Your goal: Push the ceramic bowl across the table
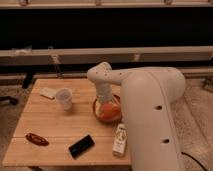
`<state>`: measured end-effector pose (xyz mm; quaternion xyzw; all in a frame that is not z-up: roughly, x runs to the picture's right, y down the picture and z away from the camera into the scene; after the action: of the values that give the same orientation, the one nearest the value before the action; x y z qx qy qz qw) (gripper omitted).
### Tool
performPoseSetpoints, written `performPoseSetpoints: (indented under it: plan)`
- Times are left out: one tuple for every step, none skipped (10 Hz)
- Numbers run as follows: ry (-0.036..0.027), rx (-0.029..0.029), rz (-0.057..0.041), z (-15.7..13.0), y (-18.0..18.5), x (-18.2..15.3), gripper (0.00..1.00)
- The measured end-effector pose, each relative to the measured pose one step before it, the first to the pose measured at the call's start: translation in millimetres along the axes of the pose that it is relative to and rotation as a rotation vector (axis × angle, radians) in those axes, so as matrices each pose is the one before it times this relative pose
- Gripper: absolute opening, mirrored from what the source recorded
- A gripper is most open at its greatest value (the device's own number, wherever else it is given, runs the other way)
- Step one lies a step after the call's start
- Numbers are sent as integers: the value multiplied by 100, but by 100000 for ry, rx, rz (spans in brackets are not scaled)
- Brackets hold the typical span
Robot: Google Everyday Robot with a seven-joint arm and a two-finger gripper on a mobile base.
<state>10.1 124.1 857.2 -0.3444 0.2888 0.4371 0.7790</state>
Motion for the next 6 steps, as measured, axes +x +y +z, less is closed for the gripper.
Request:
performPoseSetpoints:
  plan:
    - [-36,7,-184,-61,98,4,80]
    - [235,61,-269,23,138,36,80]
    - [-47,-12,-373,-46,194,-41,80]
    - [-36,-111,-182,22,39,29,80]
    - [-17,-8,-135,-3,-8,41,80]
    - [-24,-6,-372,-32,108,9,80]
